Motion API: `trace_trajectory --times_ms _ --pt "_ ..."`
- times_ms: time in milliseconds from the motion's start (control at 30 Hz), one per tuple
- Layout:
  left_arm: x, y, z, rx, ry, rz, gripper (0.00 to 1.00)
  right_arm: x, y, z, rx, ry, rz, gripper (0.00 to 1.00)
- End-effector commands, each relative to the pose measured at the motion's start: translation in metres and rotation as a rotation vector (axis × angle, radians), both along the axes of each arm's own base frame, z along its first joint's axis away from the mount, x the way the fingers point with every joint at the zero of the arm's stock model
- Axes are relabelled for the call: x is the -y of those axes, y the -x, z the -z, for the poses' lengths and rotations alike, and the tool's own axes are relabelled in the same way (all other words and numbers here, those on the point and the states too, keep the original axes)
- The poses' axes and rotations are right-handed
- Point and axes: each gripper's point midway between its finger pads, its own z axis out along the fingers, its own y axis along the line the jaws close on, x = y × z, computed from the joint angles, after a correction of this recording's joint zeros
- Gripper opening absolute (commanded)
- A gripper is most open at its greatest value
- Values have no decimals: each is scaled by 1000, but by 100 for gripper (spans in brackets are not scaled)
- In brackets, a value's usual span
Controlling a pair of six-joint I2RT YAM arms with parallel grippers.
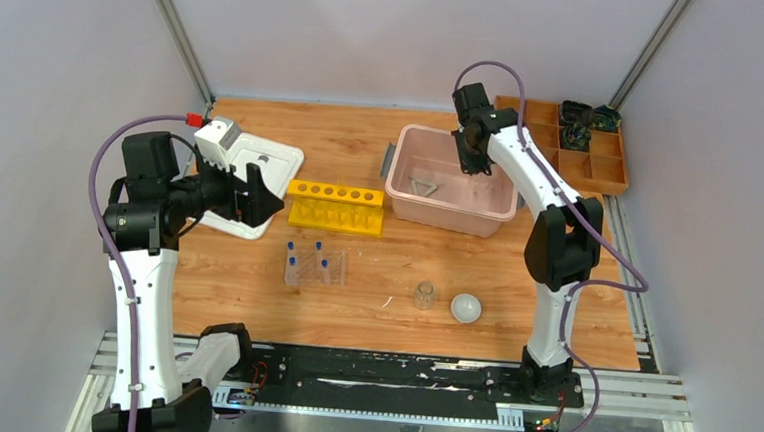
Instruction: Organize the chemistry lab equipment
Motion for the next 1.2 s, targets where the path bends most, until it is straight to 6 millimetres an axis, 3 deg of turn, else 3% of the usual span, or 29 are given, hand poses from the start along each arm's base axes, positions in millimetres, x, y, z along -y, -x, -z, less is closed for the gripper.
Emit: trace_trajectory --times_ms 0,267,500,600,633,733,1000,1167 --pt "1 -1 -2 14 -6 19 100 3 -19 8 -2 1 -44 0" --pt "0 -3 0 8 -9 22 100 11 -26 65 -97 112 -111 0" --pt "-1 -2 0 13 -18 19 100 18 -27 89 -126 159 -91 1" --pt "-1 -2 1 14 -19 19 100 15 -25 94 -136 135 -100 11" --pt "-1 -2 1 14 -19 19 100 14 -25 94 -137 125 -100 19" --pt "0 -2 1 11 -15 19 100 8 -22 83 -107 81 -101 40" --pt "0 0 -1 19 -15 16 100 0 -14 3 73 -28 -80 50" --pt "2 1 -7 30 -7 17 100 -13 26 -46 181 -52 -99 55"
